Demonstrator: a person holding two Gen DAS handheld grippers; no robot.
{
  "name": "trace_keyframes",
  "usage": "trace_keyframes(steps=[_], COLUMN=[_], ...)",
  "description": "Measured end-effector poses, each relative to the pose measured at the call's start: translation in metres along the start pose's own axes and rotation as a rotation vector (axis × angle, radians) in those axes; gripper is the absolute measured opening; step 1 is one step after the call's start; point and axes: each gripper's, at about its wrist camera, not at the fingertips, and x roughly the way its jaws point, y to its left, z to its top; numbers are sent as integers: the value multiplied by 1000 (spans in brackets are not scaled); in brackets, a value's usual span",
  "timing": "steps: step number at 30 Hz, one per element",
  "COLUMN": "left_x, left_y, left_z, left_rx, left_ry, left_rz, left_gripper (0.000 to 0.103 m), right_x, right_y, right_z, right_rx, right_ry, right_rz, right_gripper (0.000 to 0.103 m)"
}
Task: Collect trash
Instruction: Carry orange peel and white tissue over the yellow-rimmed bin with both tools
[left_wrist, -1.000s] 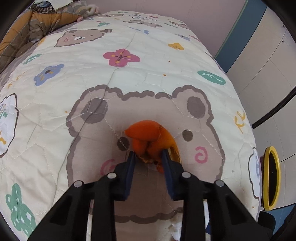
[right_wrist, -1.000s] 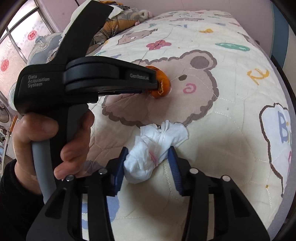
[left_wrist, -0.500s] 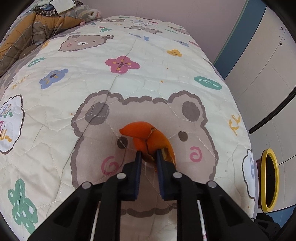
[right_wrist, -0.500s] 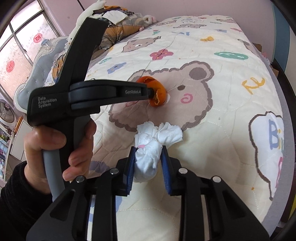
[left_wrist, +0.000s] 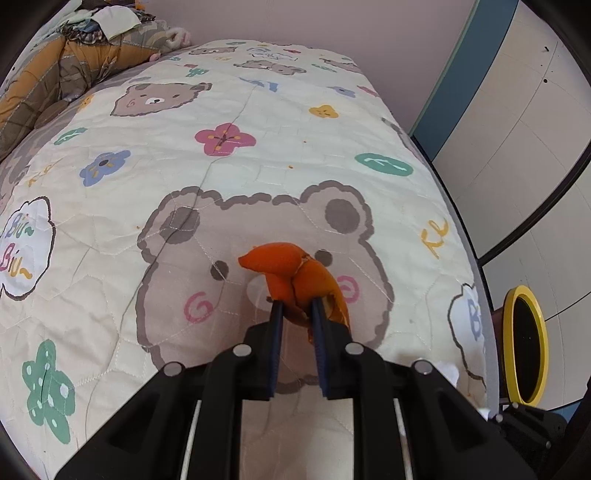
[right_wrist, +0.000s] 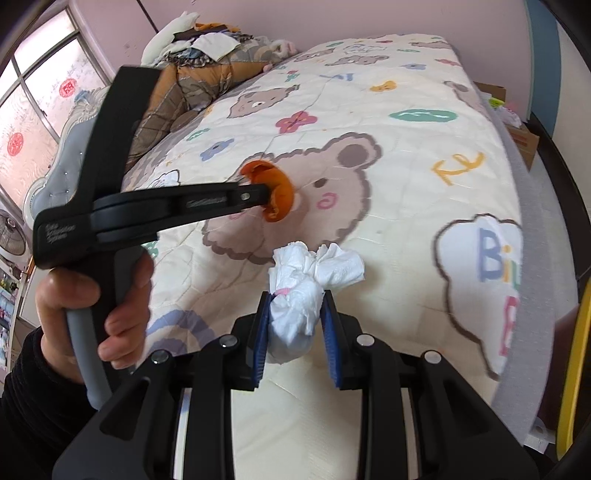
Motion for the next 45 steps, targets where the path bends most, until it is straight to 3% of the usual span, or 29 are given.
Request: trace_keyframes(steps=[19, 45], left_x=[-29, -36], left_y=[-59, -189], left_z=[-27, -37], left_rx=[95, 280], left_ry=[8, 29], left_rz=[-69, -192], left_gripper=[15, 15], right_x=[-68, -143], right_y=[-77, -169], right_z=[-5, -17], right_rx=[116, 241], right_ry=[-85, -186], right_rz=[-85, -196], right_gripper=[26, 26])
